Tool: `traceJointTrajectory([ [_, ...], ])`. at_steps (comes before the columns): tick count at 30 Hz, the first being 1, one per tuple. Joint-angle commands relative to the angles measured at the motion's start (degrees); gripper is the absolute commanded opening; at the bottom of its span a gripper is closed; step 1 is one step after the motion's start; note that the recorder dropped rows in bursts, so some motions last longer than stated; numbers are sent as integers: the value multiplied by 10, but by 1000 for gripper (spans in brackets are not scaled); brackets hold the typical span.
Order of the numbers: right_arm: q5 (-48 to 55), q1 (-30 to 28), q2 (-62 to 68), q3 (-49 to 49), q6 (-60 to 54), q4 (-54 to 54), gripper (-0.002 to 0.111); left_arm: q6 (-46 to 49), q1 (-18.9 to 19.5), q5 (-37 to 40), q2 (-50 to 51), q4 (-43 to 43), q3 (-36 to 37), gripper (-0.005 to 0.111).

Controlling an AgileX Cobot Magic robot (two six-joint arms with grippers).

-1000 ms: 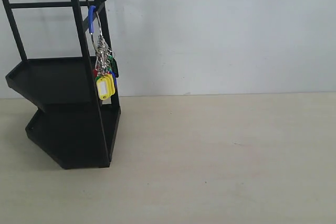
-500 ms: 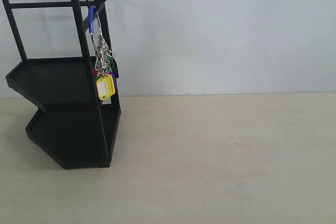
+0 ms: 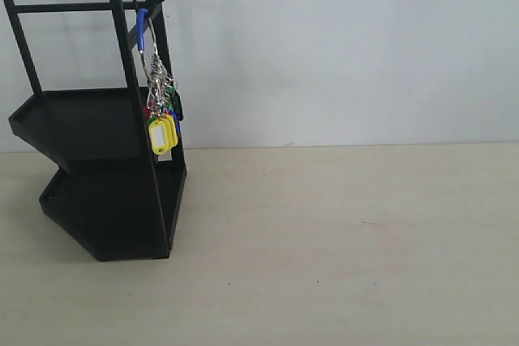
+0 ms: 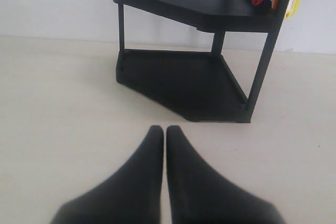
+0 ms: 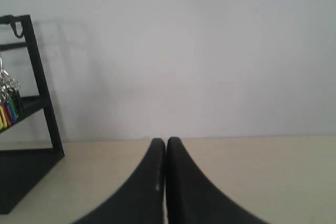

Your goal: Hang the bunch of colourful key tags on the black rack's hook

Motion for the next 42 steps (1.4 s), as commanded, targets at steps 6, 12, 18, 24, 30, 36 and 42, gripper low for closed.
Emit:
traceJointTrajectory([
  [6,15,-2,-3,48,170,-193,0,2,1,-4,-1,3,2,4],
  [12,58,-2,-3,48,211,-241,0,2,1,-4,-1,3,2,4],
  [18,139,-2,-3,48,211,-249,0,2,1,-4,-1,3,2,4],
  [24,163,-2,-3,48,210,-249,0,2,1,-4,-1,3,2,4],
  [30,162,-2,-3,48,211,-248,0,2,1,-4,-1,3,2,4],
  [36,162,-2,-3,48,211,-247,0,2,1,-4,-1,3,2,4],
  [42,162,-2,-3,48,211,-247,0,2,1,-4,-1,3,2,4],
])
